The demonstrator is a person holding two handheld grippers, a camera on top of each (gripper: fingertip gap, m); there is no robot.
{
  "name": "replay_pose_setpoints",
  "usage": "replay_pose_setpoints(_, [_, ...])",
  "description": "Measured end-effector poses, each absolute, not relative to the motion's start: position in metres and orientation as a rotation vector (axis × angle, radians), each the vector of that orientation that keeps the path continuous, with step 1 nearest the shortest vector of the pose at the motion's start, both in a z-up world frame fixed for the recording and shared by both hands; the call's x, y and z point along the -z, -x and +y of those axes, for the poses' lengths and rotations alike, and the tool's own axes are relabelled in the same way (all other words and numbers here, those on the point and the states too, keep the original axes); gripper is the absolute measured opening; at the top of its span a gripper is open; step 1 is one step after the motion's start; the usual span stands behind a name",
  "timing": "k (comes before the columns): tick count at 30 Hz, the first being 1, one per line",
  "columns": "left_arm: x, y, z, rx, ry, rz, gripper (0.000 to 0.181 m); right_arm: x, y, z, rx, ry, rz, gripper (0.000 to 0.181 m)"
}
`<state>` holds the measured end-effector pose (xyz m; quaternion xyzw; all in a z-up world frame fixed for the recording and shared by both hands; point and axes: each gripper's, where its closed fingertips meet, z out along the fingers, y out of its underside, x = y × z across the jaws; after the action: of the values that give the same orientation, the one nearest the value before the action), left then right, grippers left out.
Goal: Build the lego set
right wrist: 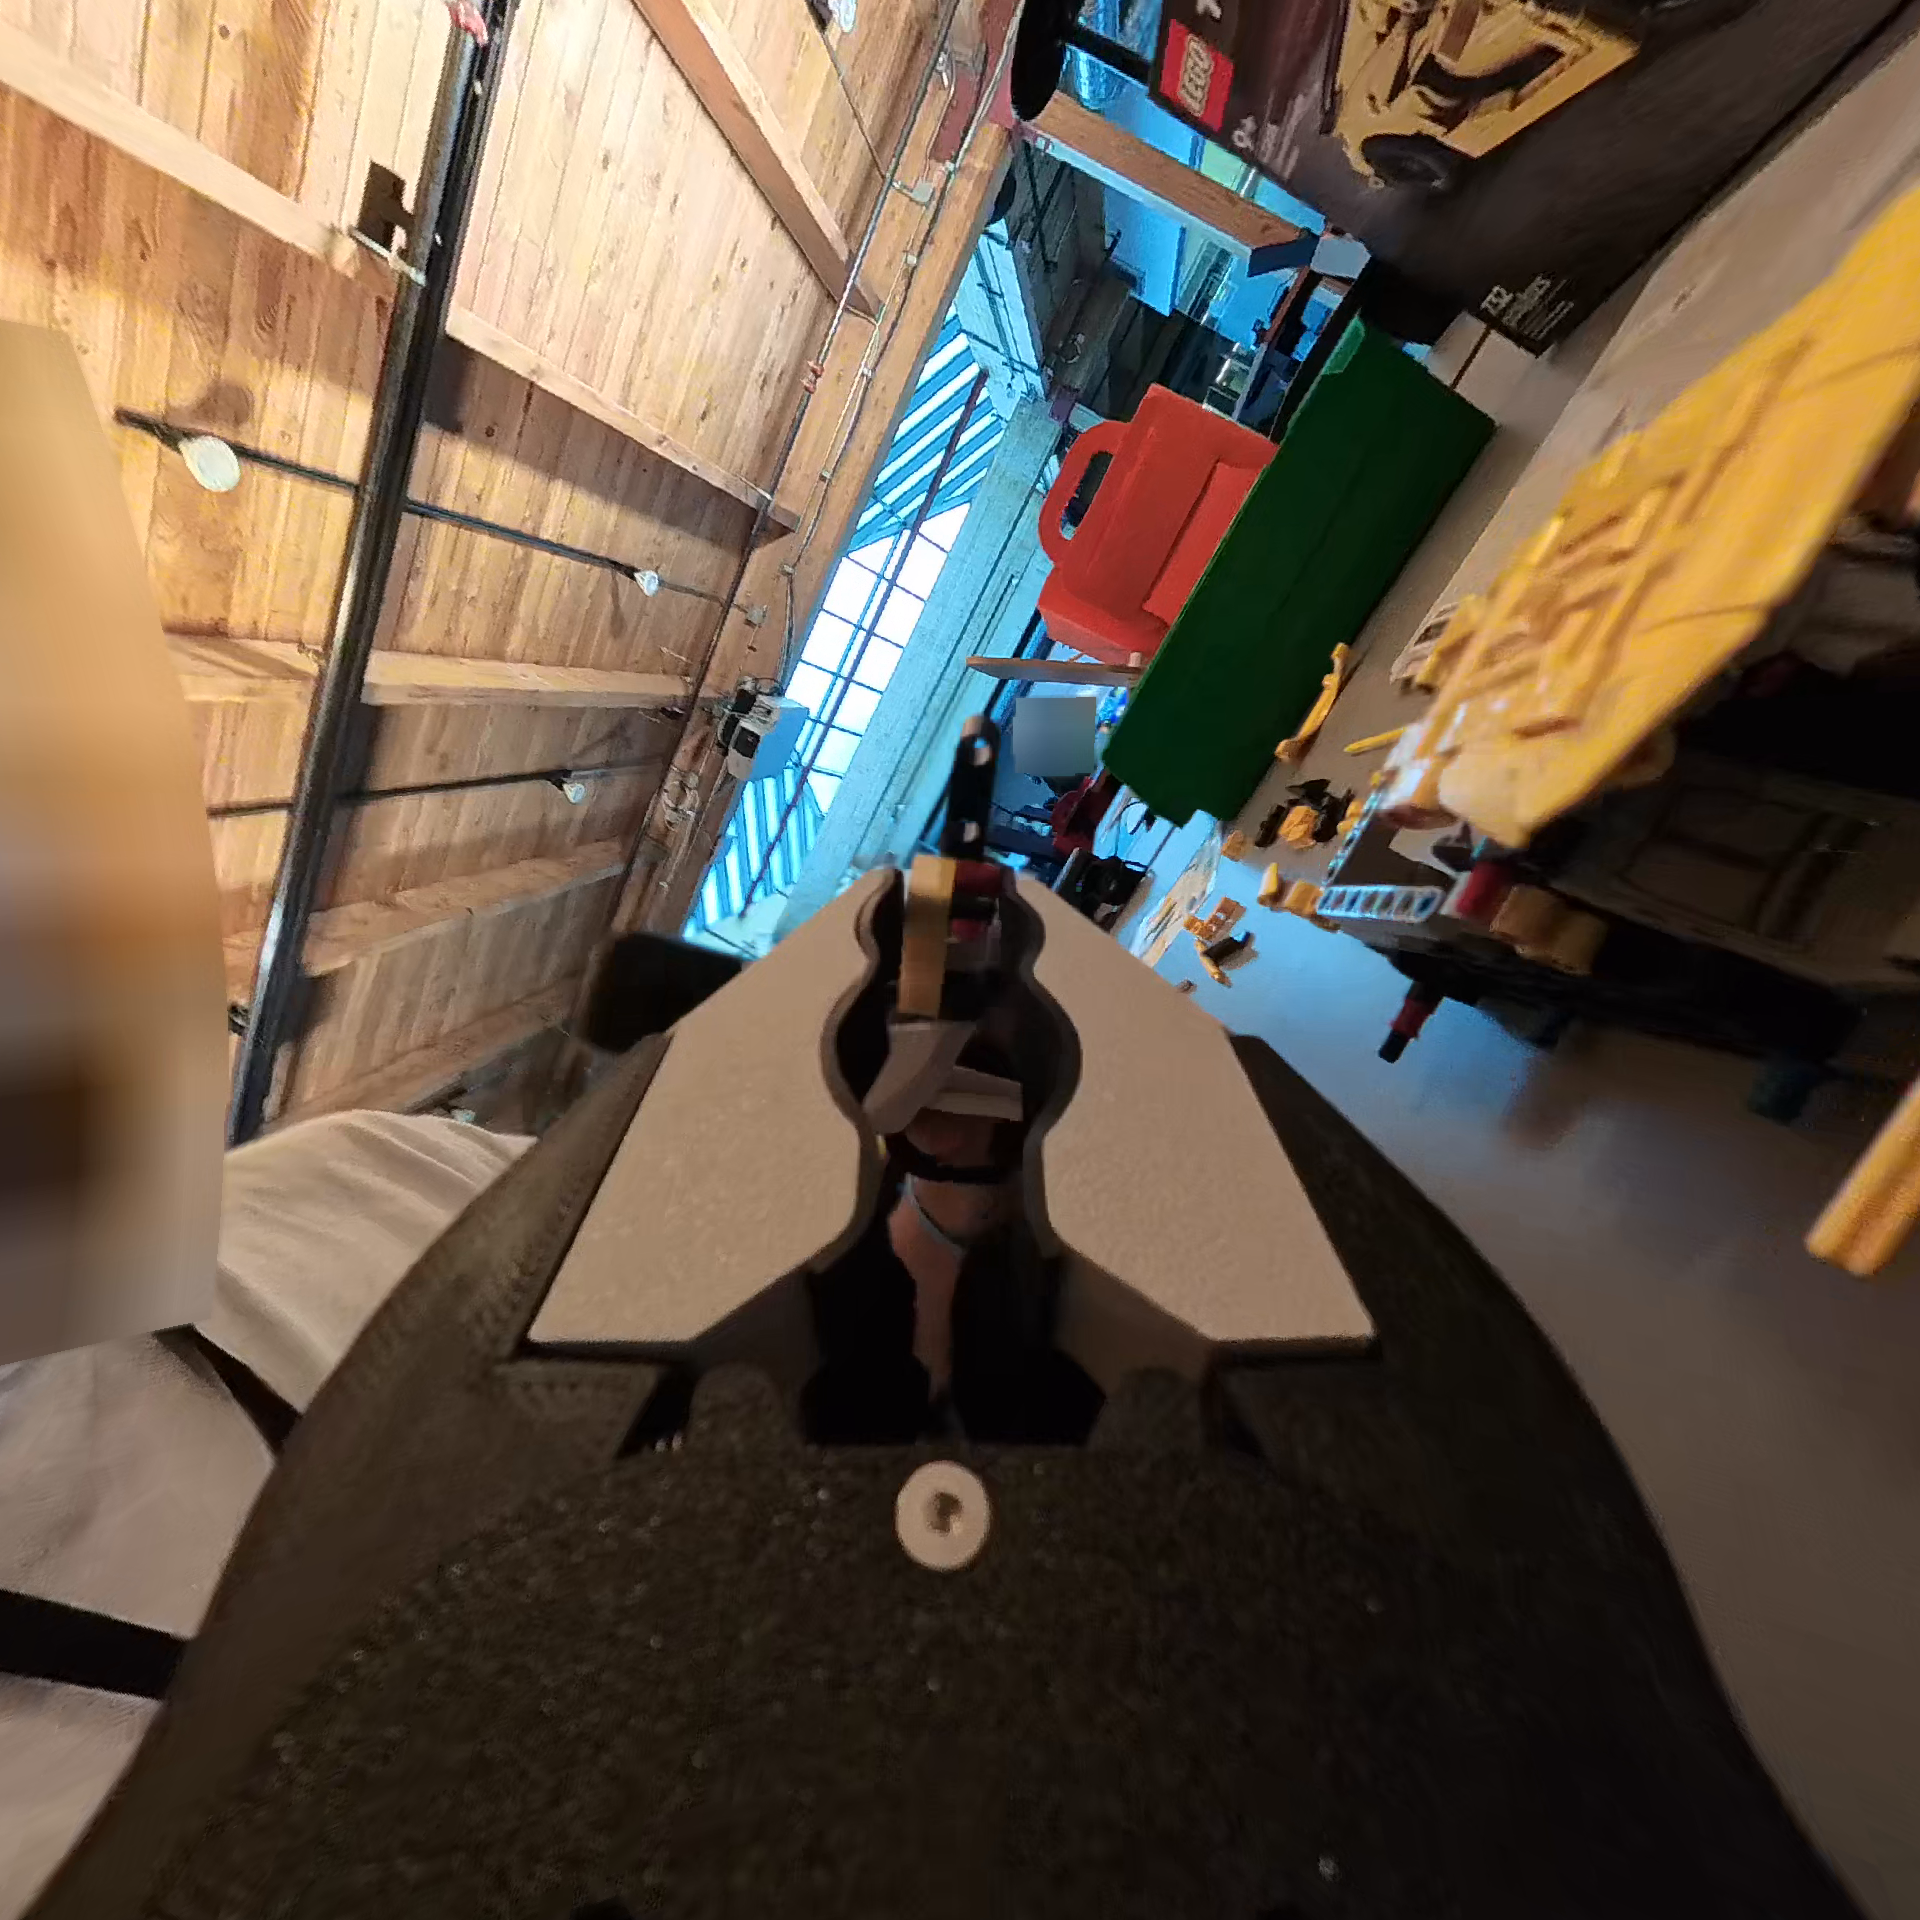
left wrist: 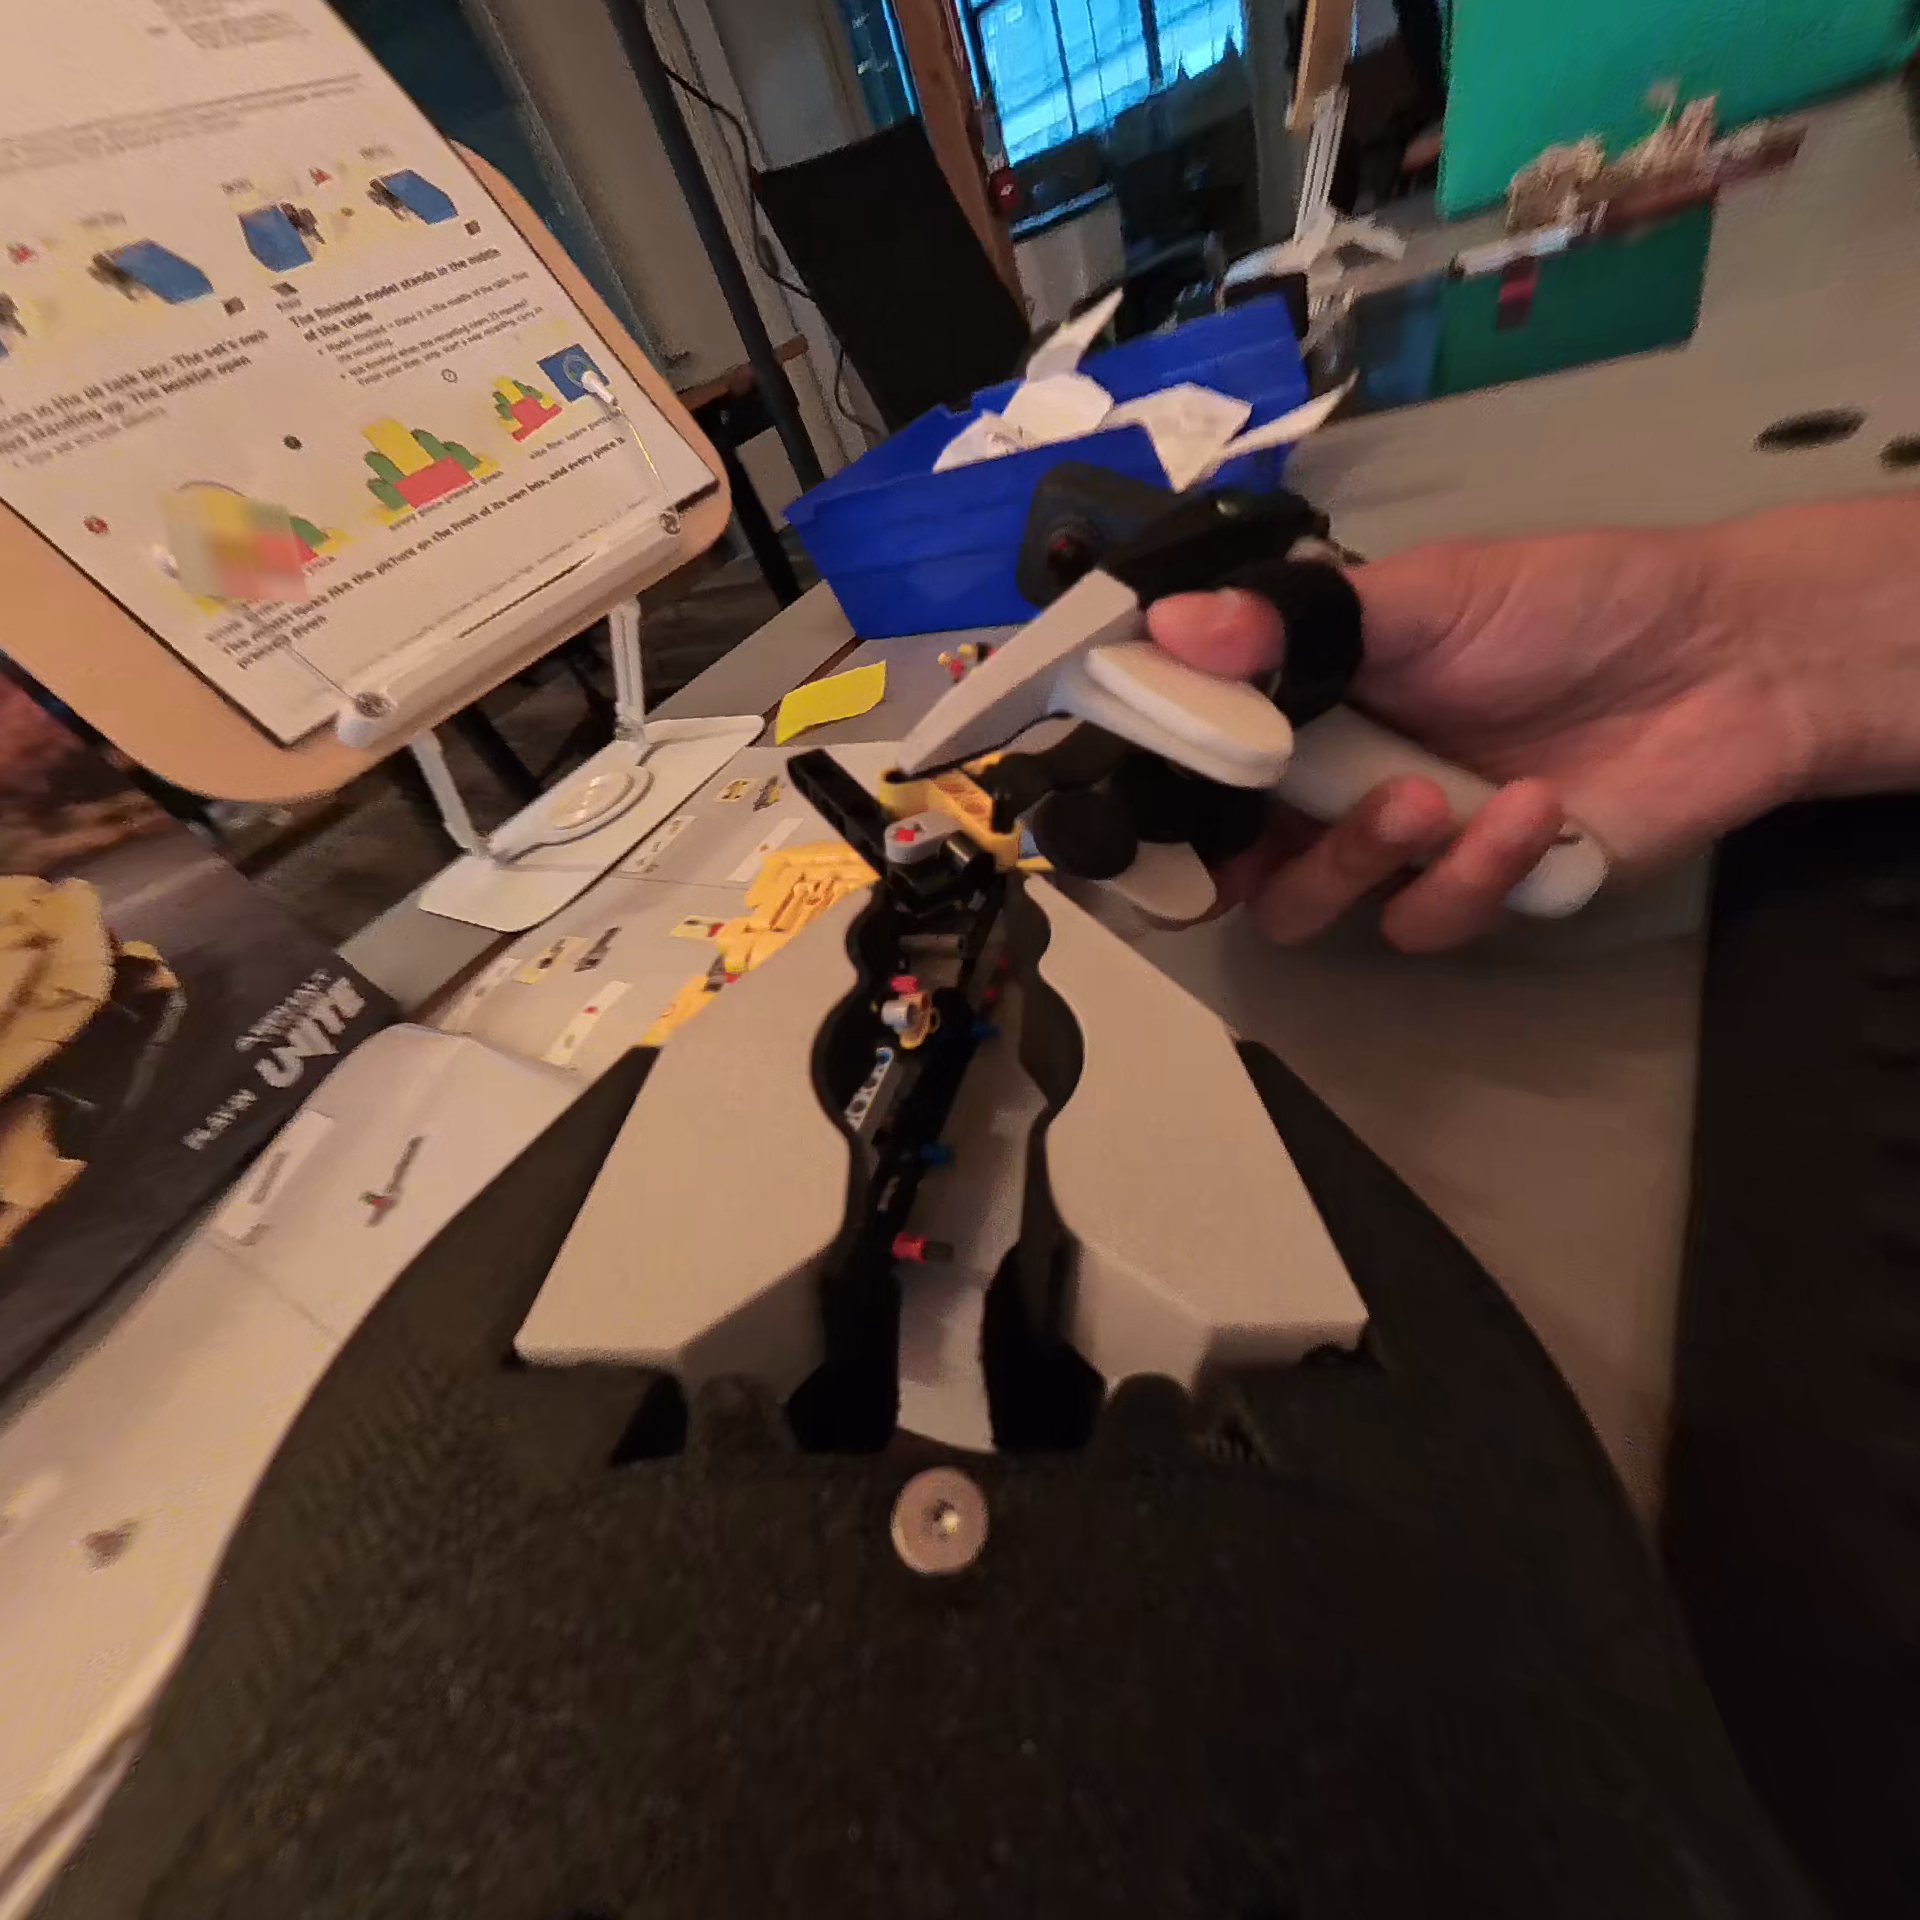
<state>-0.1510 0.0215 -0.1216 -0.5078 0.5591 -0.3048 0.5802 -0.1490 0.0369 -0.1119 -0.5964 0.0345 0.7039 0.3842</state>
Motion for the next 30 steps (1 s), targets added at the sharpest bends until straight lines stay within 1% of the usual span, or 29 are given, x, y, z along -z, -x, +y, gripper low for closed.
replay_pose_setpoints(1, [0.118, 0.152, 0.022, 0.774, 1.210, 1.279, 0.021, 0.110, 0.149, 0.036, -1.766, 1.517, 0.062, 0.018])
replay_pose_setpoints(2, [0.115, 0.154, 0.024, 0.841, 1.237, 1.248, 0.021, 0.106, 0.147, 0.036, -1.745, 1.499, 0.049, 0.027])
replay_pose_setpoints(3, [0.112, 0.156, 0.025, 0.929, 1.268, 1.218, 0.021, 0.101, 0.143, 0.036, -1.729, 1.471, 0.048, 0.031])
replay_pose_setpoints(7, [0.107, 0.160, 0.016, 1.427, 1.412, 1.139, 0.021, 0.085, 0.117, 0.037, -1.607, 1.405, 0.029, 0.040])
replay_pose_setpoints(12, [0.095, 0.167, 0.010, 1.760, 1.438, 1.054, 0.021, 0.092, 0.084, 0.040, -1.029, 1.583, -0.170, 0.045])
replay_pose_setpoints(14, [0.093, 0.169, 0.012, 1.820, 1.444, 1.017, 0.021, 0.094, 0.074, 0.038, -0.848, 1.610, -0.275, 0.047])
replay_pose_setpoints(17, [0.092, 0.171, 0.014, 1.922, 1.469, 0.975, 0.020, 0.081, 0.100, 0.018, -0.921, 1.528, -0.453, 0.047])
replay_pose_setpoints(19, [0.095, 0.170, 0.015, 1.943, 1.495, 0.965, 0.021, 0.085, 0.123, 0.011, -0.850, 1.525, -0.596, 0.047])
replay_pose_setpoints(20, [0.098, 0.169, 0.015, 1.928, 1.509, 0.973, 0.020, 0.091, 0.130, 0.010, -0.753, 1.537, -0.675, 0.044])
replay_pose_setpoints(22, [0.101, 0.168, 0.016, 1.876, 1.520, 0.994, 0.018, 0.105, 0.136, 0.012, -0.591, 1.564, -0.752, 0.031])
replay_pose_setpoints(23, [0.103, 0.167, 0.017, 1.842, 1.520, 1.003, 0.018, 0.110, 0.136, 0.016, -0.566, 1.574, -0.739, 0.031])
replay_pose_setpoints(24, [0.104, 0.166, 0.016, 1.820, 1.519, 1.017, 0.019, 0.113, 0.139, 0.017, -0.599, 1.580, -0.730, 0.032])
replay_pose_setpoints(26, [0.105, 0.165, 0.015, 1.812, 1.519, 1.029, 0.018, 0.114, 0.145, 0.017, -0.695, 1.613, -0.694, 0.042])
replay_pose_setpoints(30, [0.108, 0.163, 0.012, 1.752, 1.509, 1.076, 0.019, 0.117, 0.157, 0.016, -0.770, 1.634, -0.687, 0.042])
